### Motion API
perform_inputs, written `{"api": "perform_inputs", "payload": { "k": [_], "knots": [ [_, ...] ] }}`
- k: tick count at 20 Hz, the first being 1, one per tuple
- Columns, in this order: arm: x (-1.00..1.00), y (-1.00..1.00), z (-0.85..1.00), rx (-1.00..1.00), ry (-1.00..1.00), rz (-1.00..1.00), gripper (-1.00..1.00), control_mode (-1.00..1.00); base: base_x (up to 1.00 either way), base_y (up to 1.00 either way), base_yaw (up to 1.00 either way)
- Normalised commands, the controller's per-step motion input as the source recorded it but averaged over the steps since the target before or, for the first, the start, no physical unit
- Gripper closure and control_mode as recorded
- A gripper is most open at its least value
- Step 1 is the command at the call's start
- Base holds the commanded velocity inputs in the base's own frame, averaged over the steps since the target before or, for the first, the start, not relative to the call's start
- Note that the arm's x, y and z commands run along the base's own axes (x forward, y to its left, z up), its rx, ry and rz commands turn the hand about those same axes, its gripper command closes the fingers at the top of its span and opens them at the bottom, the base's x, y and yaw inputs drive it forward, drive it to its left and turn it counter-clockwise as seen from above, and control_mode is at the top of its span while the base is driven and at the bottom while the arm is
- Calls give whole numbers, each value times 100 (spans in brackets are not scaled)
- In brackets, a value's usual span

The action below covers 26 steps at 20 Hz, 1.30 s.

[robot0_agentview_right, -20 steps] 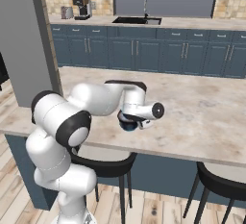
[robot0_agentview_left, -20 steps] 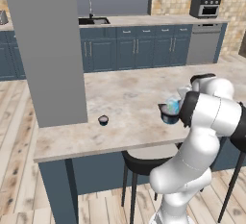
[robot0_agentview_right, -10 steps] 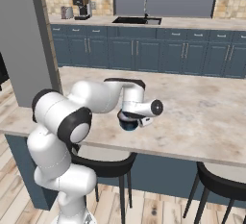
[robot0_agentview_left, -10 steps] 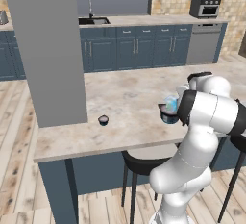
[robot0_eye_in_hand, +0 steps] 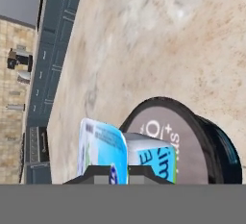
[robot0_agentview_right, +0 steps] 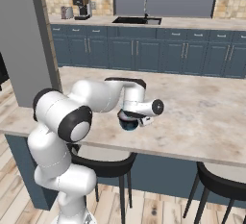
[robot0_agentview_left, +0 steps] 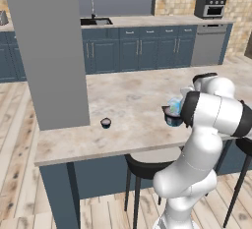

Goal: Stack the yogurt containers by placing the smaller containers on top of the larger containers.

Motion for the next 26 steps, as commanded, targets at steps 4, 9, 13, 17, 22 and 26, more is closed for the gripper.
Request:
{"api": "perform_inputs", "payload": {
  "k": [4, 9, 13, 17, 22, 26],
  "knots": [
    [-3, 0, -15, 0, 0, 0, 100, -100, 0, 0, 0],
    [-11, 0, -14, 0, 0, 0, -100, -100, 0, 0, 0],
    [-9, -1, -2, 0, 0, 0, -100, -100, 0, 0, 0],
    [-4, -1, 0, 0, 0, 0, -100, -100, 0, 0, 0],
    [-1, -2, 7, 0, 1, 0, -100, -100, 0, 0, 0],
    [-9, -9, 25, 0, 11, 0, -100, -100, 0, 0, 0]
  ]
}}
